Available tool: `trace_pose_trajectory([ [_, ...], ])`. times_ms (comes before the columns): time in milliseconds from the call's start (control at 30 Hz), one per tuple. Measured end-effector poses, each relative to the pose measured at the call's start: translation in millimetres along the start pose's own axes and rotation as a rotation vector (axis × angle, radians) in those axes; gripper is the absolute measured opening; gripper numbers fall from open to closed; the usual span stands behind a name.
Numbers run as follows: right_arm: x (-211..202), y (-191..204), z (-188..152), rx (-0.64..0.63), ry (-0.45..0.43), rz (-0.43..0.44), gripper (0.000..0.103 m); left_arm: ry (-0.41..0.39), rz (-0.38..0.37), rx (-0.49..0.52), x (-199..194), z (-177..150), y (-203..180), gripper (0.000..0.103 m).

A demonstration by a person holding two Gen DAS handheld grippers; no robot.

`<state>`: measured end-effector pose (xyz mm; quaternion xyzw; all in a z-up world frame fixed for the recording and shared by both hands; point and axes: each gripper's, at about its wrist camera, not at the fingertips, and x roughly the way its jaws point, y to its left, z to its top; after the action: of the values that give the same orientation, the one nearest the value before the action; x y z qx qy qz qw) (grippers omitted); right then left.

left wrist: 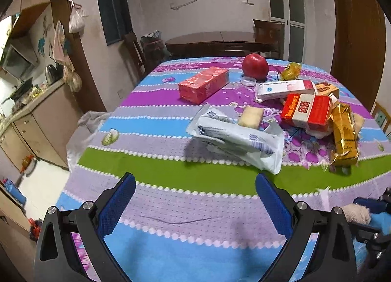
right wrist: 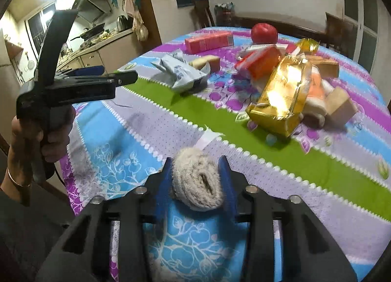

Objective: Collect trash
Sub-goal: 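Grasp the beige rolled towel with the right tool while the left tool grasps the white plastic wrapper, then carry the towel and wrapper in both tools over the green bin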

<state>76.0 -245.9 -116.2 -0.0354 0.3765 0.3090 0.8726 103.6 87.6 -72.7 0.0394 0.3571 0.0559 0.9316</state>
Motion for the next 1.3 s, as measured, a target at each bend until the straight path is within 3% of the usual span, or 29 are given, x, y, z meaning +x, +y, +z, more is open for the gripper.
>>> trace_pose_trajectory([
  [200,-19.0,-9.9,-7.1,0.062,-0.048,0.012,0.029,0.020,-0.121,-0.134,13.3,25.2,-12.7,0.098],
  [300,-28.0,-12.3,-10.2,0.084,-0.067,0.006,0.029,0.041,-0.132,-0.228,33.8,40.8,-18.1,0.098],
  [433,-39.0,-12.8,-15.0,0.096,-0.084,0.013,0.029,0.131,-0.151,-0.329,72.5,49.0,-19.9,0.098],
  [567,-43.6,-16.6,-16.9,0.107,-0.097,0.015,0.029,0.161,-0.124,-0.275,94.9,44.8,-30.8,0.095],
  [667,-45.1,-19.8,-17.4,0.112,-0.106,0.019,0.029,0.176,-0.183,-0.286,99.9,38.7,-27.7,0.064],
  [733,-46.4,-19.9,-18.6,0.112,-0.111,0.020,0.029,0.187,-0.240,-0.287,94.0,37.4,-26.1,0.034],
  [933,-56.1,-20.5,-22.4,0.122,-0.140,0.012,0.029,0.148,-0.249,-0.216,51.2,16.6,-15.3,0.029],
  [1133,-66.3,-22.9,-25.1,0.148,-0.171,-0.008,0.029,0.060,-0.214,-0.120,-4.5,3.8,-9.1,0.029],
  [1300,-86.1,-32.1,-24.9,0.185,-0.208,-0.057,0.029,-0.016,-0.303,-0.001,-47.5,9.8,-37.9,0.029],
])
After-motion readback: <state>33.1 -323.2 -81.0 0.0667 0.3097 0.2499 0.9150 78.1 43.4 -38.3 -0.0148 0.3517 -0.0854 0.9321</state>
